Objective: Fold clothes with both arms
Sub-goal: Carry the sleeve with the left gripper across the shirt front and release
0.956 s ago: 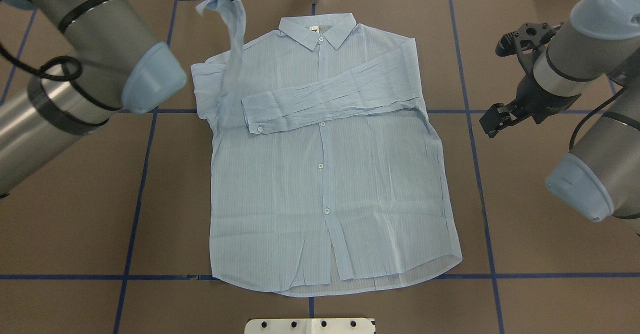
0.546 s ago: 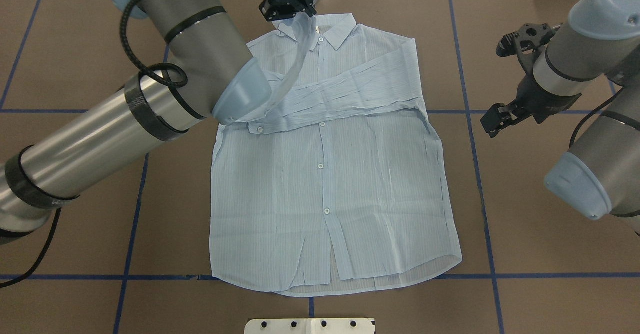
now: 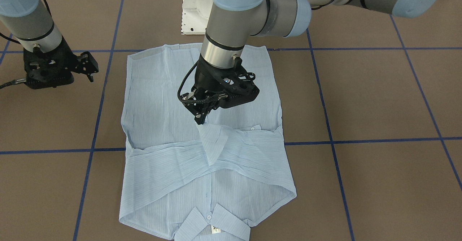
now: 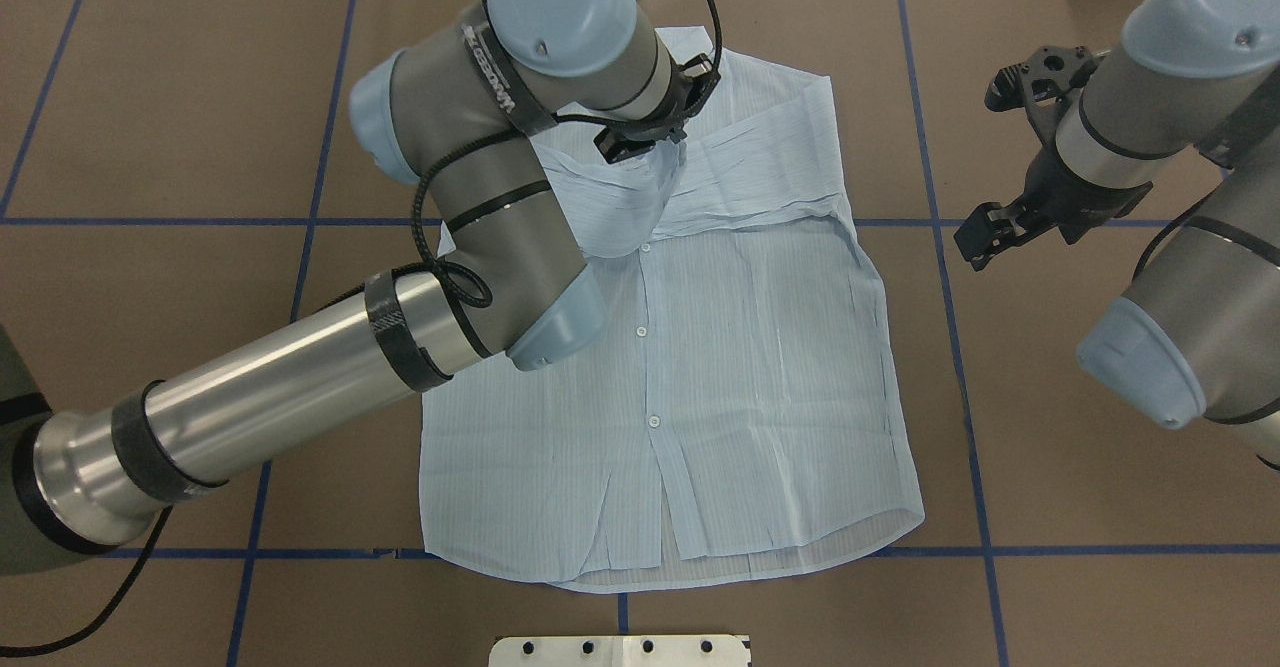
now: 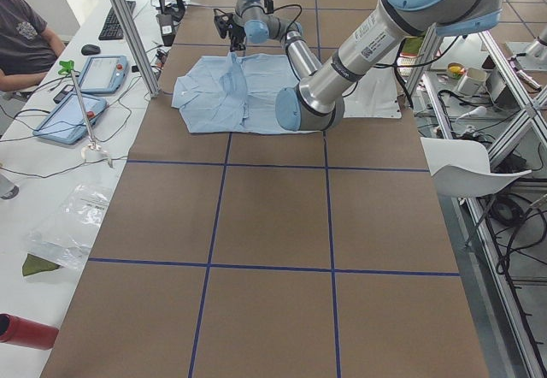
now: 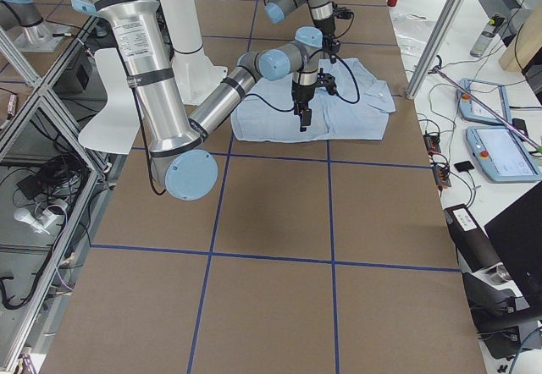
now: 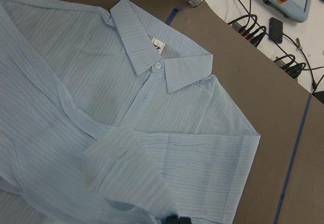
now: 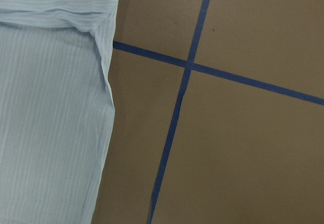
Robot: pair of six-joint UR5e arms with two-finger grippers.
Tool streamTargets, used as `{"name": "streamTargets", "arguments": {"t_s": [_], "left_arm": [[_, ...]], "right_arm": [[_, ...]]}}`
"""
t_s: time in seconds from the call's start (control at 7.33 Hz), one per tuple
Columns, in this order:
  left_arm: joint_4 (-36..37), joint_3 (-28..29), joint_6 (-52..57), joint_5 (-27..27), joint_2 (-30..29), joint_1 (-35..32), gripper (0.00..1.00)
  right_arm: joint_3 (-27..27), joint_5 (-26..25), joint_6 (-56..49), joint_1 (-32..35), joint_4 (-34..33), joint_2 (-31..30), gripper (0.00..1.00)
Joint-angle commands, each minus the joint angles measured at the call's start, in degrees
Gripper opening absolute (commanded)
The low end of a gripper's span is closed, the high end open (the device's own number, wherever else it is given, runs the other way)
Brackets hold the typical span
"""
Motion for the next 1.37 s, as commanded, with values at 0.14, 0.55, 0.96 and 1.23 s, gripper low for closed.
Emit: {"name": "streamTargets", "arguments": {"t_s": [0.14,0.55,0.96,1.23], "left_arm": [[-4.28,11.18,1.14,6.41,-5.04,7.57,0.0],[-10.38,13.6,24.17,17.21,-4.57,13.22,0.99],[-15.09,11.86,27.26,19.89,-1.12,13.4,1.0],[-16.83,11.49,27.08,19.89,-1.03,12.7,1.0]], "right_arm": [[-2.76,0.16,0.29,0.04,4.16,-0.33,1.0],[-2.76,0.68,0.29,0.04,4.25,-0.16,1.0],[-2.76,0.68,0.38,-0.05,4.51,0.11,1.0],[-2.76,0.68,0.29,-0.05,4.51,0.11,1.0]]}}
